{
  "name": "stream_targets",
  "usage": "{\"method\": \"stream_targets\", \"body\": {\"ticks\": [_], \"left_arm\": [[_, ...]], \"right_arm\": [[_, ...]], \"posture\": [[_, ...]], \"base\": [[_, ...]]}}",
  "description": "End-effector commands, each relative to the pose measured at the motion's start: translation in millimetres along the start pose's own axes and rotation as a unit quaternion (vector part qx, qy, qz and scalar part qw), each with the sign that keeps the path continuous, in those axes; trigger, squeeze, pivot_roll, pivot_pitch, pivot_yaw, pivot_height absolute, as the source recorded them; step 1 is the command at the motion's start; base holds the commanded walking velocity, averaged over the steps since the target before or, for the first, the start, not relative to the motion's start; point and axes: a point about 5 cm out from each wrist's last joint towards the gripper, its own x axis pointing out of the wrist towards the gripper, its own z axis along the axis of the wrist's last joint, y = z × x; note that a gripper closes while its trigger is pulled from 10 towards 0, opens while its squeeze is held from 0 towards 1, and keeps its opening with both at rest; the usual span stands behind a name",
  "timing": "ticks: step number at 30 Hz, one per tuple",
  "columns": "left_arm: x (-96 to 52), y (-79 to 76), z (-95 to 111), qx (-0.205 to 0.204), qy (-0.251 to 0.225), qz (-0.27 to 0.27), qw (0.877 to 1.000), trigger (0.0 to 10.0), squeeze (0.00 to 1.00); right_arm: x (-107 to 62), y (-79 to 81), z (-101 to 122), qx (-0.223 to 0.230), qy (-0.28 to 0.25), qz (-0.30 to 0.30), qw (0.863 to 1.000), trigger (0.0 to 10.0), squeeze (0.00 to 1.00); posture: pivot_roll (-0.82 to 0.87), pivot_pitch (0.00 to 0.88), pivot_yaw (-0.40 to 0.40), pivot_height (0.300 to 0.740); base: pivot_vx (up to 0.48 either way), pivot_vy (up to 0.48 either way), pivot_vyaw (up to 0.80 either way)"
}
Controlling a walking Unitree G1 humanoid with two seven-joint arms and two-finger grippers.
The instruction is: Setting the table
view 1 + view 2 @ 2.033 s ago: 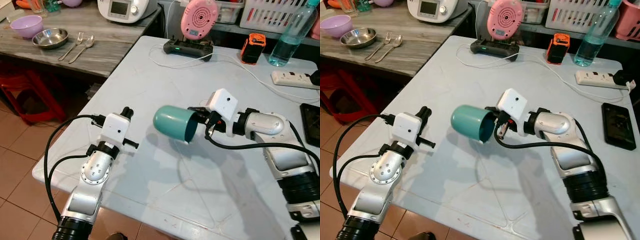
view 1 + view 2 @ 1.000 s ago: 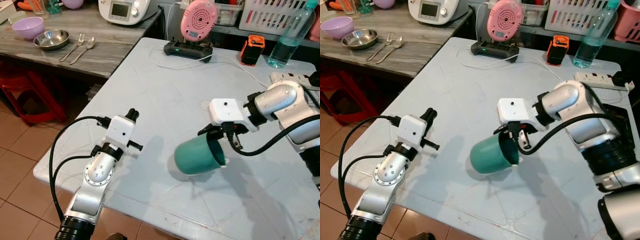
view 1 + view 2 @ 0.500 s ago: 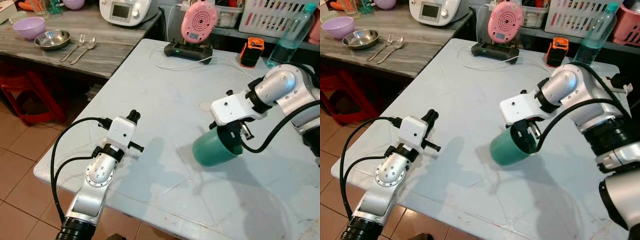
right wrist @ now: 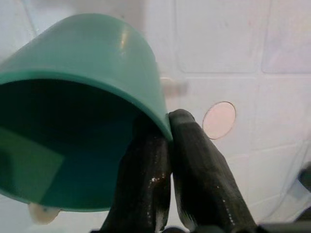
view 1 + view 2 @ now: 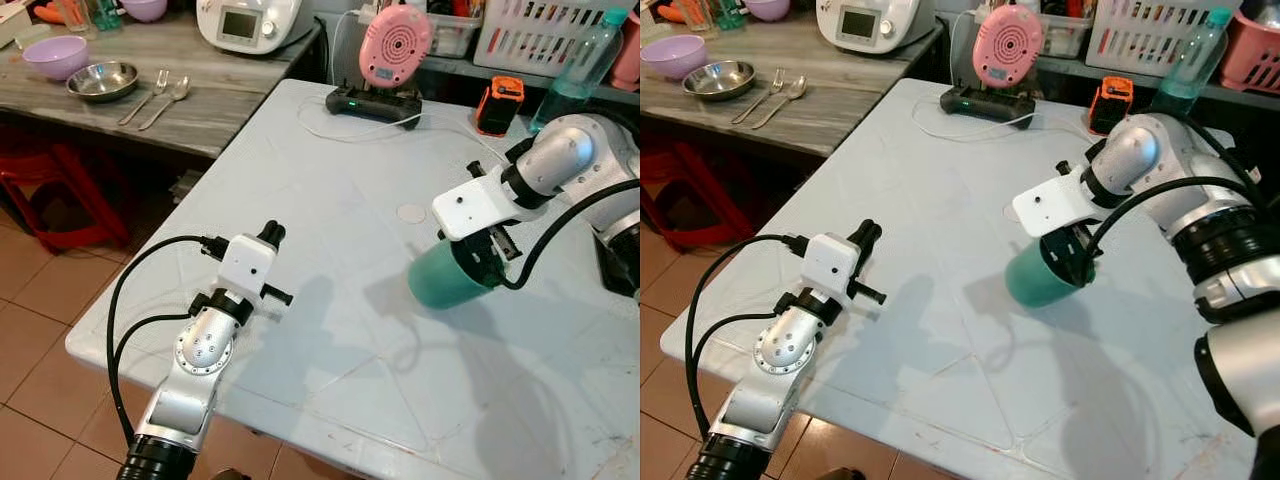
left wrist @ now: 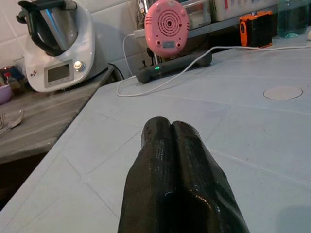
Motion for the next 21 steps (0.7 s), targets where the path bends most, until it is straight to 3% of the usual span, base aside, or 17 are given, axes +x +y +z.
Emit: {"method": "stream_targets", "body": {"ticks": [1,2,3,4,15,21], "left_arm": [[-2.8,-1.9,-3.5,-0.004,0.009,-0.004,1.000,10.0,0.00],[-2.8,-2.1,-3.6,-0.004,0.009,-0.005,1.000,10.0,0.00],[-2.8,-2.2,-3.7,-0.005,0.009,-0.005,1.000,10.0,0.00],[-2.8,-2.2,-3.7,-0.005,0.010,-0.005,1.000,10.0,0.00],[-2.3,-3.3,-3.6,-0.009,0.011,-0.005,1.000,10.0,0.00],[-2.1,-3.2,-3.7,-0.013,0.013,-0.004,1.000,10.0,0.00]], "right_arm": [[5.6,-4.6,0.7,-0.006,0.007,-0.021,1.000,9.3,0.00],[6.3,-6.0,1.1,-0.007,0.007,-0.028,1.000,10.0,0.69],[6.8,-6.8,1.2,-0.008,0.007,-0.032,0.999,10.0,0.69],[7.0,-7.0,1.0,-0.009,0.007,-0.033,0.999,10.0,1.00],[10.2,-9.1,-2.7,-0.011,0.006,-0.053,0.999,10.0,1.00],[5.4,-17.9,-2.3,-0.010,-0.002,-0.090,0.996,10.0,1.00]], "posture": [[-0.10,0.096,0.007,0.740],[-0.10,0.096,0.007,0.740],[-0.10,0.096,0.007,0.740],[-0.10,0.096,0.007,0.740],[-0.10,0.101,0.008,0.740],[-0.10,0.101,0.008,0.740]], "base": [[0.000,0.000,0.00],[0.000,0.000,0.00],[0.000,0.000,0.00],[0.000,0.000,0.00],[0.000,0.000,0.00],[0.000,0.000,0.00]]}}
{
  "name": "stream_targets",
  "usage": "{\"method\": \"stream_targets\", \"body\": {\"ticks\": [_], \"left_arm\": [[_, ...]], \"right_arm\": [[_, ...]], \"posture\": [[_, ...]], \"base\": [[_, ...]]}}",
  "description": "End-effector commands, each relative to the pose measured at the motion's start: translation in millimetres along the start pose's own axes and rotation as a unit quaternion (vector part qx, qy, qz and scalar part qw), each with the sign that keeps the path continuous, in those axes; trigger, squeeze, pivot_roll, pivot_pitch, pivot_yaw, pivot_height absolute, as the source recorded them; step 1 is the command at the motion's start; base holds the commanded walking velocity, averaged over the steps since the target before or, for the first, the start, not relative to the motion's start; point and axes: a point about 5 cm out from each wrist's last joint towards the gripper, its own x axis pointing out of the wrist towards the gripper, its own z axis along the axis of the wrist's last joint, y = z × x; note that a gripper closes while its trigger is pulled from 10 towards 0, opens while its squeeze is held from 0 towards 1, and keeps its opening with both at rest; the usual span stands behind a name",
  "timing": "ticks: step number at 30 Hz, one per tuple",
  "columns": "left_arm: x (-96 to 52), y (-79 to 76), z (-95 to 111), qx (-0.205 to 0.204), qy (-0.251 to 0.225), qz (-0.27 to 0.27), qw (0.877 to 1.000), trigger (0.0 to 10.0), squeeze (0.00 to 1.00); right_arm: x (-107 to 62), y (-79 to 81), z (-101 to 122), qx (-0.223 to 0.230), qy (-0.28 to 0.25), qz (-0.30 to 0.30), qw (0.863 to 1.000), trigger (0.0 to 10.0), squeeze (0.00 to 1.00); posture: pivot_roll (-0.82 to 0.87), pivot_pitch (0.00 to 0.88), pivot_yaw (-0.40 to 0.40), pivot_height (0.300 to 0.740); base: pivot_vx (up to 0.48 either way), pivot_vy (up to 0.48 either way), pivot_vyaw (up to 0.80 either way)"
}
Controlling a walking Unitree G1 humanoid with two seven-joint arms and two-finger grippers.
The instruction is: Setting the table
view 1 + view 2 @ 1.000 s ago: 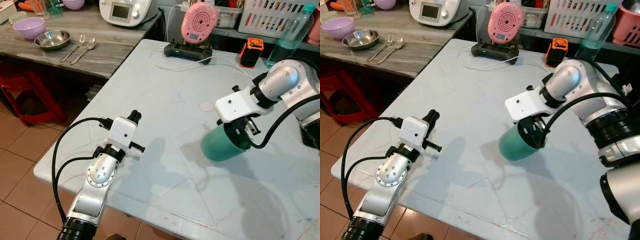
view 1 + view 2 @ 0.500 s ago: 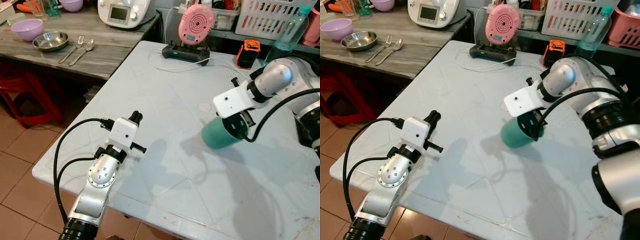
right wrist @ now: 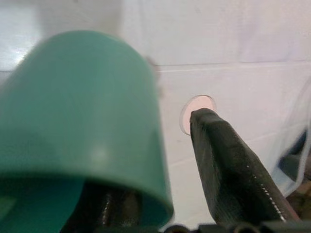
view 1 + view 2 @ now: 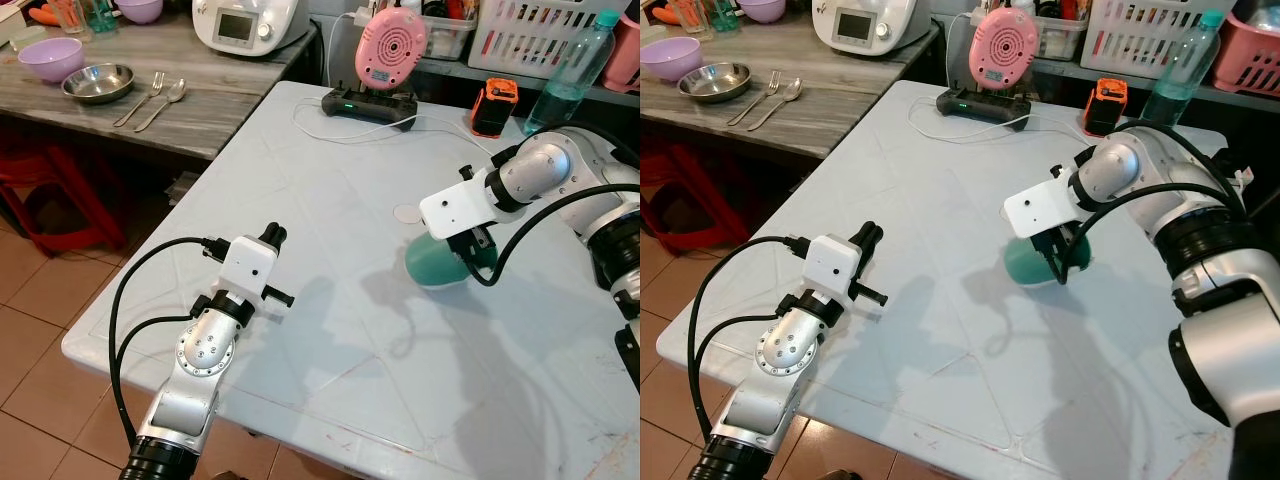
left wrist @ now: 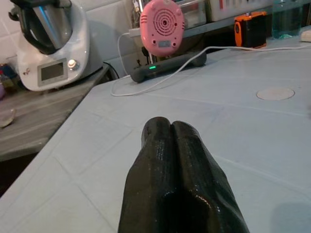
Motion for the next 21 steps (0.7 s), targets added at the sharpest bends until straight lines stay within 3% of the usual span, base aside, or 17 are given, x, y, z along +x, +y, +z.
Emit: {"method": "stream_targets", "body": {"ticks": [1,7,21], "left_arm": [[-1.8,-0.6,-2.3,-0.006,0.007,-0.003,1.000,10.0,0.00],[-1.5,-0.2,-2.6,-0.011,0.010,-0.003,1.000,10.0,0.00],[-2.3,0.3,-2.6,-0.013,0.013,-0.001,1.000,10.0,0.00]], "right_arm": [[-9.9,-10.6,1.7,-0.007,-0.002,-0.028,1.000,10.0,1.00],[-12.4,-23.6,5.0,-0.009,-0.004,-0.081,0.997,10.0,1.00],[-11.0,-31.9,6.9,-0.009,-0.007,-0.123,0.992,10.0,1.00]], "posture": [[-0.10,0.102,0.008,0.740],[-0.10,0.102,0.008,0.740],[-0.09,0.106,0.008,0.740]], "base": [[0.000,0.000,0.00],[0.000,0.000,0.00],[0.000,0.000,0.00]]}}
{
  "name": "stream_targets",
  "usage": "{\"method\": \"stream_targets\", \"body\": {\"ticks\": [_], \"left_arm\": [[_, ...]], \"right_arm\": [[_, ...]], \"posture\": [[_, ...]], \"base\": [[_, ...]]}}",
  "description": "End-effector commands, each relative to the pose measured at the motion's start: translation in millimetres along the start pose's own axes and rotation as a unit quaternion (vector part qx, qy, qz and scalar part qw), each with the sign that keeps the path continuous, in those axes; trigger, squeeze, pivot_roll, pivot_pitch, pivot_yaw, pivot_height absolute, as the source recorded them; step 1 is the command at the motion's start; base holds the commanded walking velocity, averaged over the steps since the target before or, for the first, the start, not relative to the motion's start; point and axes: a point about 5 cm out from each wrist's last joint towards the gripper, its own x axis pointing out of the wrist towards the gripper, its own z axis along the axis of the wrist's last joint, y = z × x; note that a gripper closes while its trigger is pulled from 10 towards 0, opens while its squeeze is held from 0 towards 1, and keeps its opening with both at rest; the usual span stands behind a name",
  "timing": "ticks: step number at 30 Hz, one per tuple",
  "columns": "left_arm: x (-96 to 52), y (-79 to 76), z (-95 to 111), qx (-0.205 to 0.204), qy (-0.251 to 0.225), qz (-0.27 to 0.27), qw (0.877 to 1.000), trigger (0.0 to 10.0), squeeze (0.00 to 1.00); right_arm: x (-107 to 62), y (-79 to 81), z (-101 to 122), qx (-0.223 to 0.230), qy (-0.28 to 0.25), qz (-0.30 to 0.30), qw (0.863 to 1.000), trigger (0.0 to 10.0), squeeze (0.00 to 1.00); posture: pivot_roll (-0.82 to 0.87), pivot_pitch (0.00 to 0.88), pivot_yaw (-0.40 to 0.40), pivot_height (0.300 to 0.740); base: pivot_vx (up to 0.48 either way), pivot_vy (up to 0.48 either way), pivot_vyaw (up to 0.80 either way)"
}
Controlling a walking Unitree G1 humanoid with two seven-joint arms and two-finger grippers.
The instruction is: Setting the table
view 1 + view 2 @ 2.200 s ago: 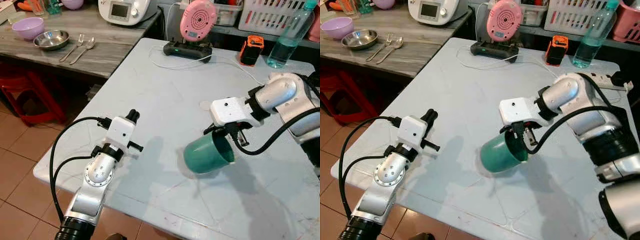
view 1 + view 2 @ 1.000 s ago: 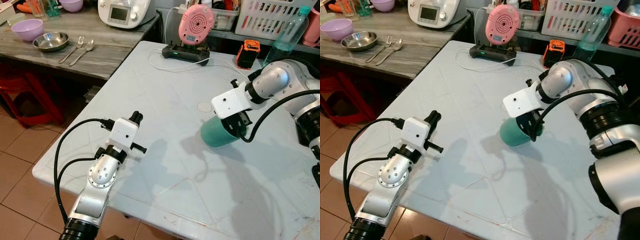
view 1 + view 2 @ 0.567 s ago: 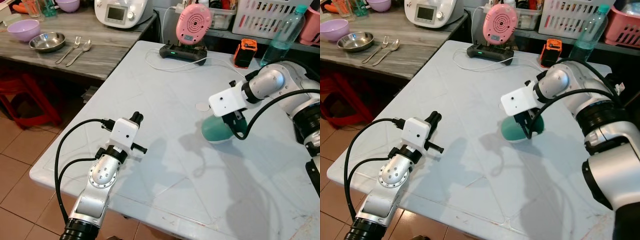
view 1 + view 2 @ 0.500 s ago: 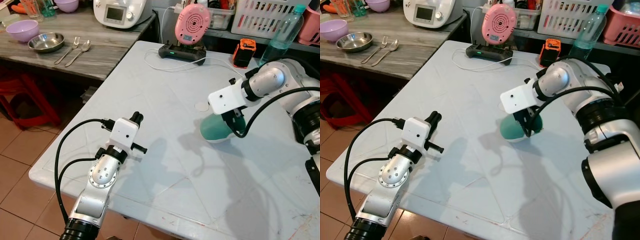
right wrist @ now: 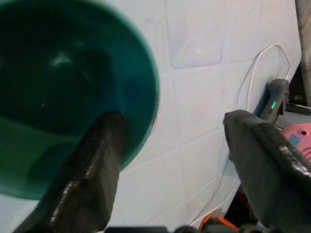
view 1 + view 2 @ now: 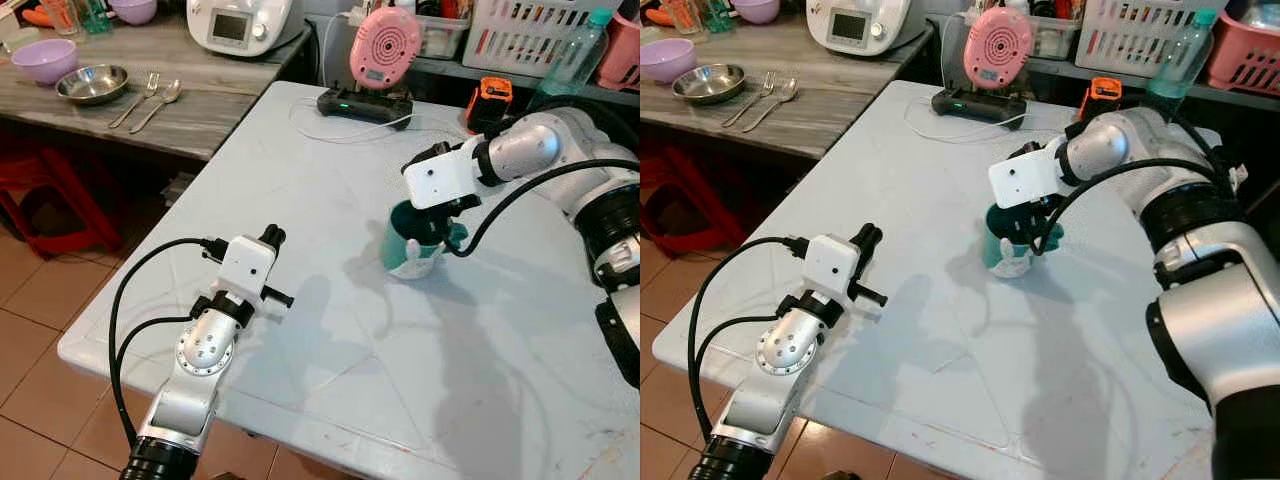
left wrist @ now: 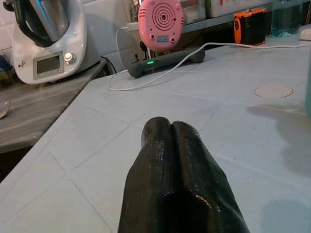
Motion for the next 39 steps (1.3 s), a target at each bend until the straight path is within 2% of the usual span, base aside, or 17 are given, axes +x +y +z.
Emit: {"method": "stream_targets", "body": {"ticks": [1,9,13,18,19,22,24,25,26,27,28,29,31,33,35,39], "left_arm": [[-2.1,-0.1,-0.7,-0.002,0.003,-0.003,1.000,10.0,0.00],[-1.6,-0.4,0.7,-0.005,0.002,-0.003,1.000,10.0,0.00],[-1.8,0.4,0.5,-0.005,0.002,-0.003,1.000,10.0,0.00],[-0.4,0.2,1.5,-0.007,-0.001,-0.006,1.000,10.0,0.00],[0.1,-0.1,1.8,-0.006,-0.002,-0.006,1.000,10.0,0.00],[0.4,0.1,1.6,-0.006,-0.002,-0.005,1.000,10.0,0.00],[0.0,0.9,2.2,-0.006,-0.004,0.001,1.000,10.0,0.00],[-0.6,1.9,2.6,-0.006,-0.005,0.004,1.000,10.0,0.00],[-0.6,1.9,2.6,-0.006,-0.005,0.004,1.000,10.0,0.00],[-1.3,2.6,2.6,-0.006,-0.005,0.006,1.000,10.0,0.00],[-1.5,2.8,2.5,-0.006,-0.005,0.007,1.000,10.0,0.00],[-2.6,2.7,2.3,-0.007,-0.004,0.007,1.000,10.0,0.00],[-3.9,1.5,1.9,-0.007,-0.004,0.006,1.000,10.0,0.00],[-4.0,1.2,1.8,-0.007,-0.004,0.006,1.000,10.0,0.00],[-3.6,0.1,2.2,-0.007,-0.005,0.004,1.000,10.0,0.00],[-2.4,-1.1,3.8,-0.009,-0.007,0.003,1.000,10.0,0.00]], "right_arm": [[-7.1,-9.4,1.0,-0.003,-0.002,-0.020,1.000,10.0,1.00],[-18.3,-24.0,6.2,0.029,-0.049,-0.087,0.995,10.0,1.00],[-23.0,-26.3,7.7,0.048,-0.077,-0.108,0.990,10.0,1.00],[-33.8,-30.0,8.5,0.076,-0.114,-0.151,0.979,10.0,1.00],[-37.6,-31.2,6.9,0.092,-0.124,-0.182,0.971,10.0,1.00],[-40.3,-31.5,5.0,0.109,-0.132,-0.208,0.963,10.0,1.00],[-44.5,-28.0,-1.9,0.156,-0.141,-0.274,0.938,10.0,1.00],[-44.3,-20.1,-4.2,0.165,-0.144,-0.297,0.930,10.0,1.00],[-44.3,-20.1,-4.2,0.165,-0.144,-0.297,0.930,10.0,1.00],[-45.0,-14.6,-8.6,0.186,-0.141,-0.330,0.915,10.0,1.00],[-45.3,-12.9,-10.3,0.197,-0.139,-0.340,0.909,10.0,1.00],[-43.9,-1.8,-16.6,0.221,-0.129,-0.373,0.892,10.0,1.00],[-43.0,14.0,-22.4,0.234,-0.106,-0.407,0.877,10.0,1.00],[-43.2,16.5,-23.6,0.238,-0.100,-0.417,0.872,10.0,1.00],[-44.0,27.9,-28.2,0.261,-0.075,-0.449,0.851,10.0,1.00],[-45.2,44.2,-34.2,0.293,-0.032,-0.488,0.822,10.0,1.00]], "posture": [[-0.09,0.106,0.008,0.740],[-0.09,0.106,0.008,0.740],[-0.09,0.103,0.011,0.740],[-0.09,0.096,0.017,0.740],[-0.09,0.090,0.016,0.740],[-0.09,0.090,0.016,0.740],[-0.09,0.086,0.010,0.740],[-0.09,0.086,0.010,0.740],[-0.09,0.086,0.010,0.740],[-0.09,0.086,0.010,0.740],[-0.09,0.086,0.010,0.740],[-0.09,0.086,0.010,0.740],[-0.08,0.085,0.018,0.740],[-0.08,0.085,0.018,0.740],[-0.08,0.083,0.021,0.740],[-0.09,0.083,0.022,0.740]], "base": [[0.000,0.000,0.00],[0.000,0.000,0.00],[0.000,0.000,0.00],[0.000,0.000,0.00],[0.000,0.000,0.00],[0.000,0.000,0.00],[0.000,0.000,0.00],[0.000,0.000,0.00],[0.000,0.000,0.00],[0.000,0.000,0.00],[0.000,0.000,0.00],[0.000,0.000,0.00],[0.000,0.000,0.00],[0.000,0.000,0.00],[0.000,0.000,0.00],[0.000,0.000,0.00]]}}
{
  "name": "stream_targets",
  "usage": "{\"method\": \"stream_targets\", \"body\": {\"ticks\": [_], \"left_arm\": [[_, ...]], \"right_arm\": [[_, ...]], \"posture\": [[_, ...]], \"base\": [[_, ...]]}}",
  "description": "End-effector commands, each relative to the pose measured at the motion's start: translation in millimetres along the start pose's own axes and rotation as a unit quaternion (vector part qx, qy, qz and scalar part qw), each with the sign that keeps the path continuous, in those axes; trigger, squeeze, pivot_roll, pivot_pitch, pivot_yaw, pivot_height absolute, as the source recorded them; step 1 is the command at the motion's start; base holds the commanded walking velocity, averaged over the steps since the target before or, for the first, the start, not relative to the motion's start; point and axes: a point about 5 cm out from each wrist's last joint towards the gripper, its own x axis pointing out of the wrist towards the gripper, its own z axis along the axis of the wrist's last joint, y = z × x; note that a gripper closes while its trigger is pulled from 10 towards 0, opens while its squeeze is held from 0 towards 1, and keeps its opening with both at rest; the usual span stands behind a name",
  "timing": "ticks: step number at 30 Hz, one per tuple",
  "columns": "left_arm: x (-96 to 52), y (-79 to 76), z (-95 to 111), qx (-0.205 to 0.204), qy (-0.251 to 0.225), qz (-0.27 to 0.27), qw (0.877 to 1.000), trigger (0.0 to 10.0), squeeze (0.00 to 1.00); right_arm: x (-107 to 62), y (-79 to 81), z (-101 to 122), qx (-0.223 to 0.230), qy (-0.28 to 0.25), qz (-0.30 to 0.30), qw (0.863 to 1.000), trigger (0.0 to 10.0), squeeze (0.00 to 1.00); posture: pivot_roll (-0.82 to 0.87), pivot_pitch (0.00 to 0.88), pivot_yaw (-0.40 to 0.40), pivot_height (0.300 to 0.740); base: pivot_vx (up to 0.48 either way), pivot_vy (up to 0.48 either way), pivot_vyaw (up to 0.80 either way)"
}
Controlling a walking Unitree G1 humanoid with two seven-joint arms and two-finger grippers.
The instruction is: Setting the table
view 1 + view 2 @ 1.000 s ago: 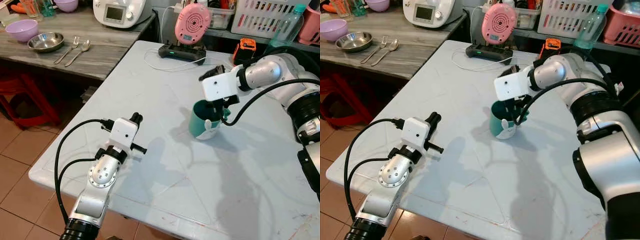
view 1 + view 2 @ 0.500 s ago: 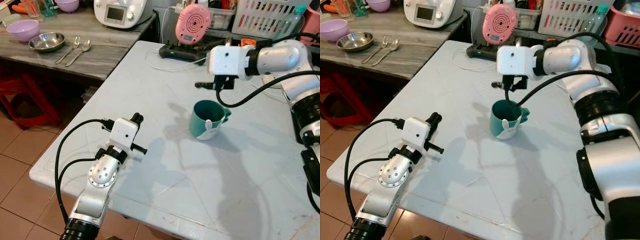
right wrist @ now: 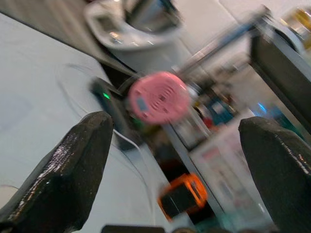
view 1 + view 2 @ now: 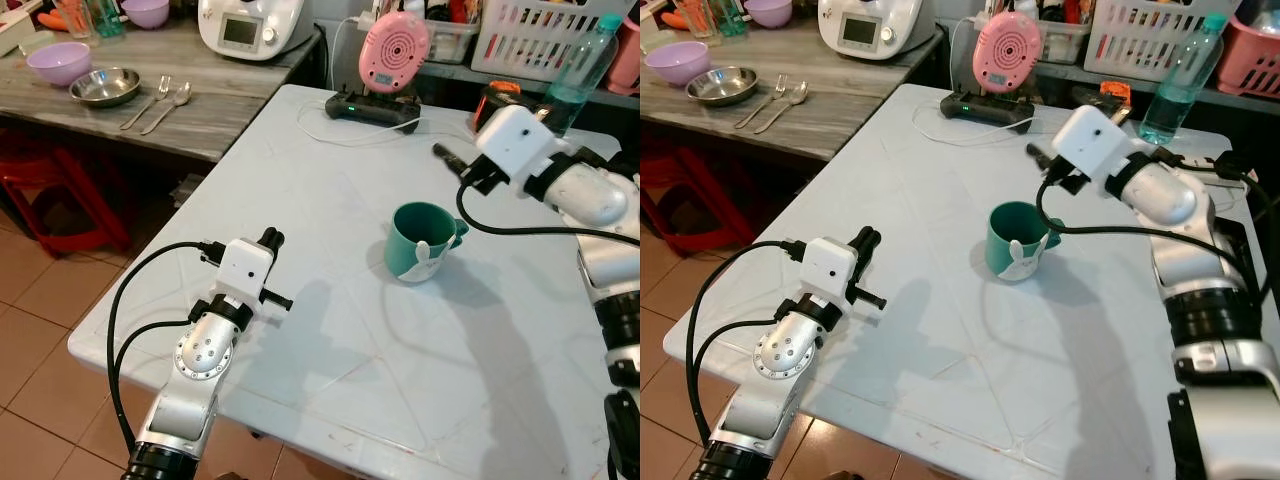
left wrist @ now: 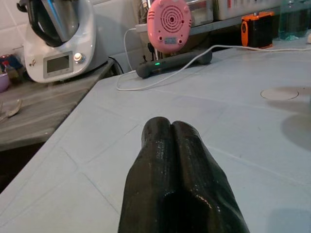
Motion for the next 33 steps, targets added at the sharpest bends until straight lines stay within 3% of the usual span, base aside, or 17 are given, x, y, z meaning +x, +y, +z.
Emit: {"method": "stream_targets", "body": {"ticks": [1,4,7,12,21,33], "left_arm": [[0.5,-0.1,4.1,0.000,-0.007,0.002,1.000,10.0,0.00],[-0.6,-0.8,5.0,-0.007,-0.007,0.001,1.000,10.0,0.00],[-1.5,-0.8,5.6,-0.008,-0.009,0.000,1.000,10.0,0.00],[-6.3,-1.0,5.5,-0.012,-0.012,-0.005,1.000,10.0,0.00],[-9.5,-5.3,3.2,-0.013,-0.005,-0.017,1.000,10.0,0.00],[-11.1,-3.3,1.4,-0.010,0.002,-0.017,1.000,10.0,0.00]], "right_arm": [[-8.7,-2.9,-3.6,0.002,0.020,-0.055,0.998,10.0,1.00],[-18.0,-1.4,-11.3,0.001,0.043,-0.085,0.995,10.0,1.00],[-22.6,1.7,-15.1,0.002,0.050,-0.081,0.996,10.0,1.00],[-41.3,6.0,-31.0,0.000,0.105,-0.088,0.991,10.0,1.00],[-64.3,27.3,-58.5,0.066,0.180,-0.061,0.980,10.0,1.00],[-65.9,50.5,-55.9,0.131,0.157,-0.010,0.979,10.0,1.00]], "posture": [[-0.09,0.084,0.021,0.740],[-0.09,0.084,0.021,0.740],[-0.08,0.089,0.016,0.740],[-0.09,0.094,0.013,0.740],[-0.09,0.100,0.017,0.740],[-0.09,0.108,0.023,0.740]], "base": [[0.000,0.000,0.00],[0.000,0.000,0.00],[0.000,0.000,0.00],[0.000,0.000,0.00],[0.000,0.000,0.00],[0.000,0.000,0.00]]}}
